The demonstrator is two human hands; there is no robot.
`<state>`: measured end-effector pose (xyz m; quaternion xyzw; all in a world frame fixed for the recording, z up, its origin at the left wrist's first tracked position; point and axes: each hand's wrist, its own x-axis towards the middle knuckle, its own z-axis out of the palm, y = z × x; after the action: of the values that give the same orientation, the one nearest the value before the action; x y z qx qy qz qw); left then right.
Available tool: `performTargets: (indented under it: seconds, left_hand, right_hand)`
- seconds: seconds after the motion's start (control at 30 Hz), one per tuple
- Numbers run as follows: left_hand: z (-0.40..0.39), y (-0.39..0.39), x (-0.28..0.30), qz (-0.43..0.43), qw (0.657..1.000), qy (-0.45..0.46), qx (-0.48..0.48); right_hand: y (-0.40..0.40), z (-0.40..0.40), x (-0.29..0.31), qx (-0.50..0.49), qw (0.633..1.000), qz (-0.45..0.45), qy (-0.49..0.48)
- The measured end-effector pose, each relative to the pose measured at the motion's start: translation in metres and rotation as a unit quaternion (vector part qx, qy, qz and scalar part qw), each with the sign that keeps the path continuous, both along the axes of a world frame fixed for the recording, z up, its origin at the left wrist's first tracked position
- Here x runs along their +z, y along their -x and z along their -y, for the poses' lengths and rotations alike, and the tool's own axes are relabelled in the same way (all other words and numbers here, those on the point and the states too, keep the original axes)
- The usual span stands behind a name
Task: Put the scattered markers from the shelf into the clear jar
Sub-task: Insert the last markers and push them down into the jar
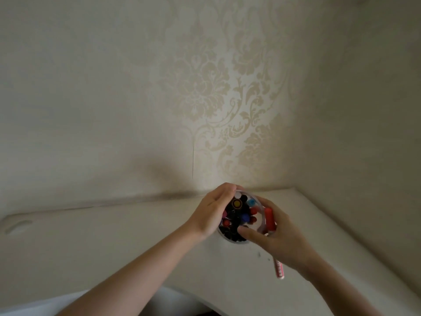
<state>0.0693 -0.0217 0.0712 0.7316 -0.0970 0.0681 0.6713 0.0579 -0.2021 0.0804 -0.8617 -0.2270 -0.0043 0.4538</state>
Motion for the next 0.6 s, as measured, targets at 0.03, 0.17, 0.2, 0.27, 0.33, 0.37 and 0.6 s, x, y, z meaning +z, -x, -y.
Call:
performTargets:
  seconds: [0.03, 0.17, 0.2, 0.27, 0.33, 0.37, 0.6]
  left_hand:
    - [0.001, -0.001, 0.001, 0.001, 1.0, -0.002, -0.001]
    - [0.001, 0.001, 0.0, 0.014, 1.0, -0.005, 0.002]
    - [0.001, 0.002, -0.001, 0.018, 1.0, -0.009, 0.004]
    - [0.002, 0.004, -0.001, 0.017, 1.0, -0.009, 0.007]
    - [0.001, 0.005, 0.001, 0.017, 1.0, -0.011, 0.006]
    - [0.0, 0.005, 0.001, 0.017, 1.0, -0.013, 0.005]
    - [0.004, 0.003, 0.004, 0.012, 0.999, -0.044, -0.001]
  right_hand:
    - [0.0, 0.0, -0.003, -0.005, 1.0, -0.001, -0.015]
    - [0.005, -0.002, -0.008, 0.003, 0.996, -0.039, -0.086]
    - [0.006, -0.003, -0.01, -0.004, 0.994, -0.041, -0.1]
    - [0.006, -0.008, -0.013, -0.027, 0.991, -0.037, -0.127]
    - [0.005, -0.01, -0.015, -0.037, 0.99, -0.031, -0.131]
    - [0.005, -0.01, -0.014, -0.034, 0.99, -0.036, -0.132]
    - [-0.002, -0.014, -0.022, -0.096, 0.988, -0.027, -0.115]
